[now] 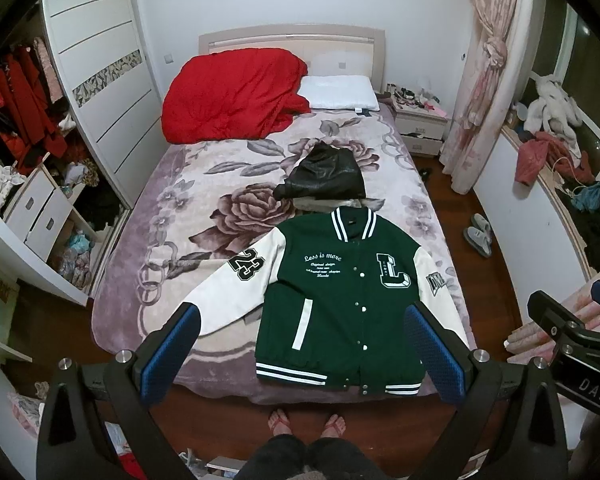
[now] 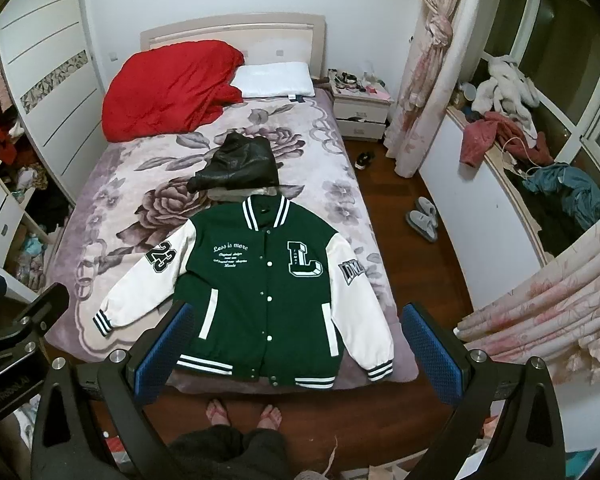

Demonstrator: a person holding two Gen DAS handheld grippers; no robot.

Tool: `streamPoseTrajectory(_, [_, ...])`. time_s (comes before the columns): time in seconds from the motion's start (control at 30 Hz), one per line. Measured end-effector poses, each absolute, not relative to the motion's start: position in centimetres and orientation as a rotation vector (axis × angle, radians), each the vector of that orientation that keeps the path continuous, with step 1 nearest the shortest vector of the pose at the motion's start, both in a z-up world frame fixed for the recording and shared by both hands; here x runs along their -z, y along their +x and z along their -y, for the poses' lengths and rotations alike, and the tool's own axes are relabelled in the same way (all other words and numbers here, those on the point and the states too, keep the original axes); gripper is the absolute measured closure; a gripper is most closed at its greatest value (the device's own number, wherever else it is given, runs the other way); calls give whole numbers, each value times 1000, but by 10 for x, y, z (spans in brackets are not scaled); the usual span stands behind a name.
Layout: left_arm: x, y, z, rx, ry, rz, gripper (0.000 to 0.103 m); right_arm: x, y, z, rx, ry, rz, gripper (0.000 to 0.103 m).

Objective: Fold large clothes

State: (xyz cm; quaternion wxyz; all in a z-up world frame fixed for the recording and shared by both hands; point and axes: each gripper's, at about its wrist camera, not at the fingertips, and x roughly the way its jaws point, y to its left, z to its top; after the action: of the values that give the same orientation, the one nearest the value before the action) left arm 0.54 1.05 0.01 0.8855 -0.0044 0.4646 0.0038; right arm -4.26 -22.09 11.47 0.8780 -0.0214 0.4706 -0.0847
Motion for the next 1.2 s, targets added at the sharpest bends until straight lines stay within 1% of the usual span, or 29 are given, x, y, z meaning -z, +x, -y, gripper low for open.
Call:
streamPoseTrajectory(0.5, [1,4,-10,-6,-11,-958,0,-113,-46,223,177,-47,-977,0])
streamPoseTrajectory(0.53, [-8,10,-12,-5,-12,-959,0,-114,-46,223,176,-47,-976,0])
streamPoseTrajectory(0.63, [-13,14,-14,-5,-11,-958,0,-114,-46,225,176,-46,-975,0])
streamPoseTrajectory(1.2, [-24,16,-9,-7,-11,-953,0,-114,-47,227,175,-48,-974,0])
